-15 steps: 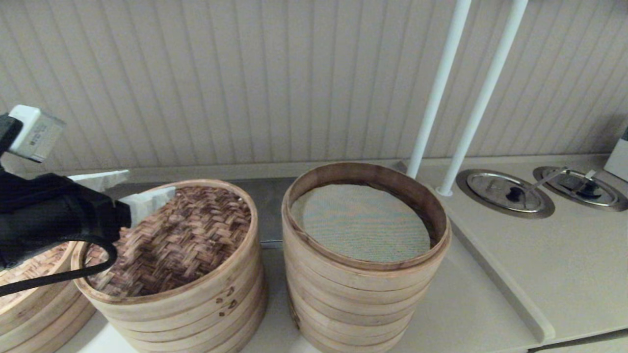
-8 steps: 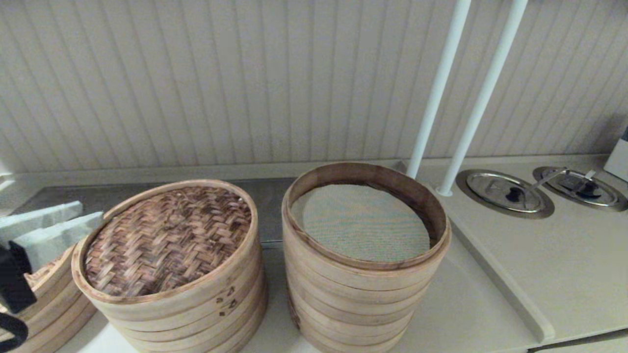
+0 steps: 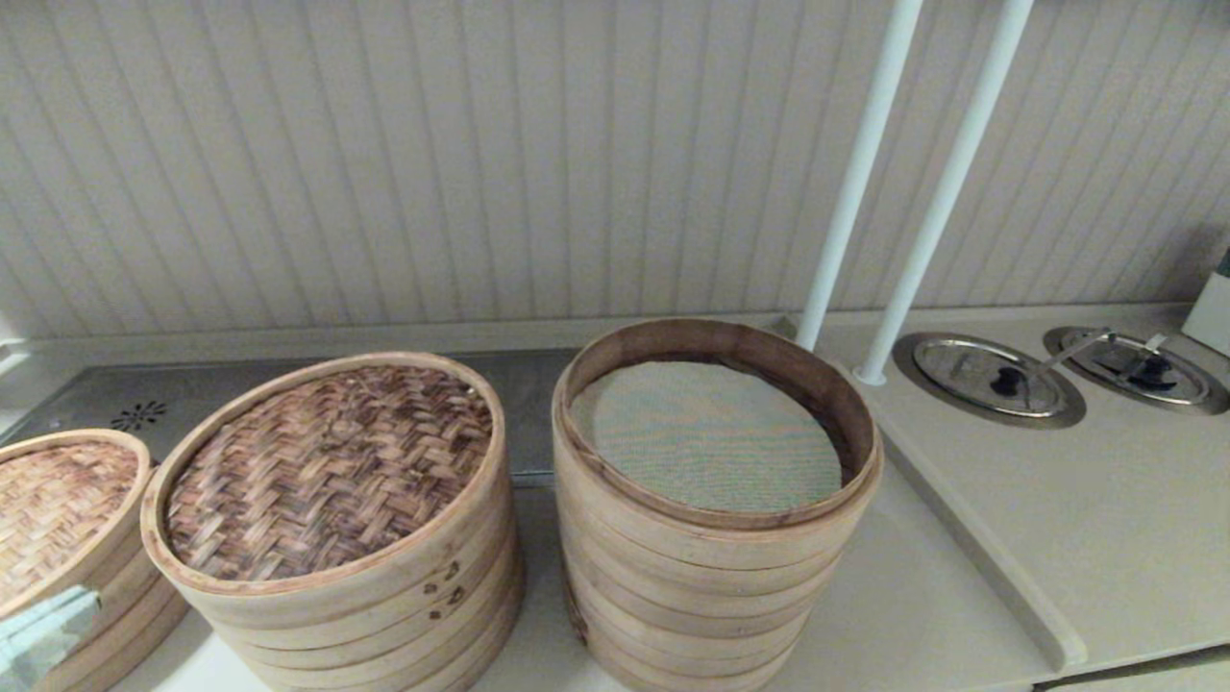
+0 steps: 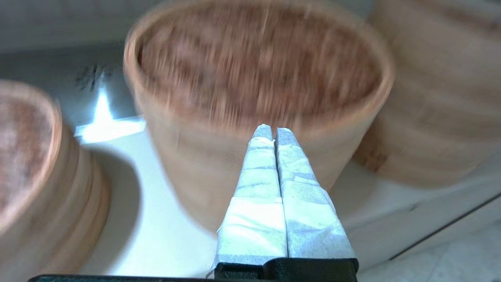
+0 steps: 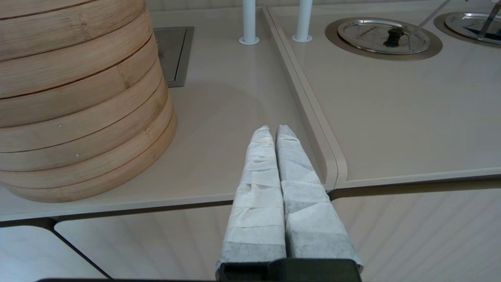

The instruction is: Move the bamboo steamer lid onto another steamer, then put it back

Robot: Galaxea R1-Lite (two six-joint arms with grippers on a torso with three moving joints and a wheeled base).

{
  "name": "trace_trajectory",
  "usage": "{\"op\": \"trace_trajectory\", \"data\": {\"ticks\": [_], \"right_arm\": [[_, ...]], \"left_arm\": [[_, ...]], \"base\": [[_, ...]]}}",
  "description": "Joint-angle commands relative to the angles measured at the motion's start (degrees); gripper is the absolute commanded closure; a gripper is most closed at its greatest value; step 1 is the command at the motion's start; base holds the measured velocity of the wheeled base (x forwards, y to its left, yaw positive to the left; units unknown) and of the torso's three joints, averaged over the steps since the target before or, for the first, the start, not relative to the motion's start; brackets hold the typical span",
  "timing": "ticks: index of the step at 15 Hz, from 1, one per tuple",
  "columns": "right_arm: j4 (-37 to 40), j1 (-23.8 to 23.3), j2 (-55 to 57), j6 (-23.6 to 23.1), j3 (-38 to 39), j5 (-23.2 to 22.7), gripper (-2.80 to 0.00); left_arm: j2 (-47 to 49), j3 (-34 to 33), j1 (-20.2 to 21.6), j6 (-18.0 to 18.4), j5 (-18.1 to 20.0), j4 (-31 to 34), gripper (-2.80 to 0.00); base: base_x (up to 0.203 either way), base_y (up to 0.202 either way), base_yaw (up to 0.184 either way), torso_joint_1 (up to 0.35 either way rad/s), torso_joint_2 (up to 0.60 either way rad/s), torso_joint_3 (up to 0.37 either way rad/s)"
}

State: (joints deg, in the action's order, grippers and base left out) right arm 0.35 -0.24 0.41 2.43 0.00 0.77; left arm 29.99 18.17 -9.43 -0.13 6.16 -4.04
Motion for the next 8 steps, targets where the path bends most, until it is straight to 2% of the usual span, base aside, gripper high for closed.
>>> {"op": "trace_trajectory", "data": {"ticks": [1, 4, 7, 8], "right_arm": [[0.0, -0.02, 0.03, 0.03, 0.18, 0.02, 0.0], [0.0, -0.02, 0.03, 0.03, 0.18, 0.02, 0.0], [0.0, -0.02, 0.03, 0.03, 0.18, 0.02, 0.0], [0.0, -0.02, 0.03, 0.03, 0.18, 0.02, 0.0]], "left_arm": [[-9.06, -5.23, 0.43, 0.17, -0.68, 1.57, 0.0], [-14.24, -10.76, 0.6, 0.51, -5.6, 0.85, 0.0], [-14.26, -17.32, 1.14, 1.04, -9.58, -8.61, 0.0], [-14.26, -18.0, 1.17, 1.43, -10.19, -9.03, 0.0]], "base": [[0.0, 0.0, 0.0, 0.0, 0.0, 0.0], [0.0, 0.0, 0.0, 0.0, 0.0, 0.0], [0.0, 0.0, 0.0, 0.0, 0.0, 0.0], [0.0, 0.0, 0.0, 0.0, 0.0, 0.0]]}}
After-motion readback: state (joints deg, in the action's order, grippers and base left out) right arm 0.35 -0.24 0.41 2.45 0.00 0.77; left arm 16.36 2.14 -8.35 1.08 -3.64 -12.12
